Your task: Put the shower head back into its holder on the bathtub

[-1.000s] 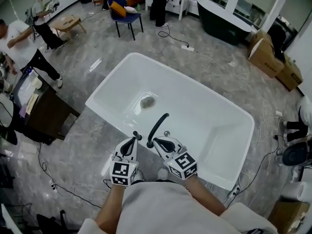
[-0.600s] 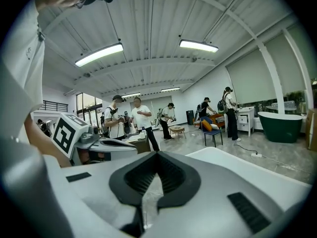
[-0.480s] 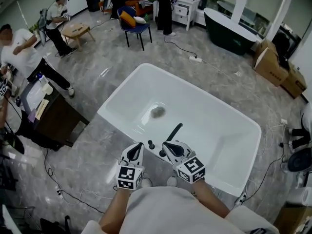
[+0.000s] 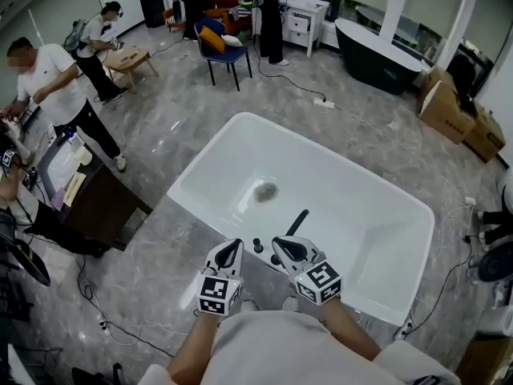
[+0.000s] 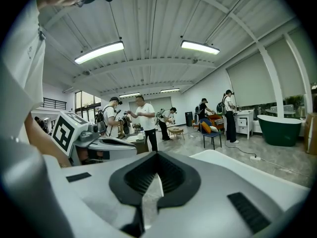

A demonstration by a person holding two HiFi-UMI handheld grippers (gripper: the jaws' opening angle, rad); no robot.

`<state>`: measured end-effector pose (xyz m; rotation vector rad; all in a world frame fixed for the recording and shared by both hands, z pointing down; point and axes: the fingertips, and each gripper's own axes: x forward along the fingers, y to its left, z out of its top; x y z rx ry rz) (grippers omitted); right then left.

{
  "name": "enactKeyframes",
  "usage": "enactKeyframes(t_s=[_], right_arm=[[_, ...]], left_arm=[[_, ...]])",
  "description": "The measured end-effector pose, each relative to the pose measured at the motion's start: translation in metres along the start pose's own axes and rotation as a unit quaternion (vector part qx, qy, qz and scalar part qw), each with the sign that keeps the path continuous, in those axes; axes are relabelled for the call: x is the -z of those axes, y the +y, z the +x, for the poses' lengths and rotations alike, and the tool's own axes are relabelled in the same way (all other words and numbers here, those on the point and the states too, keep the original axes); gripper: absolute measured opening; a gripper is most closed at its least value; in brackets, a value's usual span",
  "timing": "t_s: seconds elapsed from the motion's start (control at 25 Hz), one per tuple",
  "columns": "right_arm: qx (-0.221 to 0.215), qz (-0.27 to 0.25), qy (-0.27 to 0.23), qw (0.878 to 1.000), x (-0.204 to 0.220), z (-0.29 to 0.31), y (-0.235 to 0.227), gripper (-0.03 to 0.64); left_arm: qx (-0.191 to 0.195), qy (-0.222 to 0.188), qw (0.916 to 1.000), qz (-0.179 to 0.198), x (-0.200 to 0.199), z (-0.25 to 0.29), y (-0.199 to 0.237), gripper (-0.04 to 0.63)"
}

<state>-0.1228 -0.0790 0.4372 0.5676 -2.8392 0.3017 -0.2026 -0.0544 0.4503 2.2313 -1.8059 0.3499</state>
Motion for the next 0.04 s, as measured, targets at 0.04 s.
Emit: enactKeyframes(t_s=[0.04], right_arm=[[0.001, 0.000, 0.001, 1.000, 0.0003, -0.0001, 0.0005, 0.017]], left_arm=[[0.002, 0.000, 1.0000, -0.001, 0.0005, -0.0003, -0.0006, 0.012]])
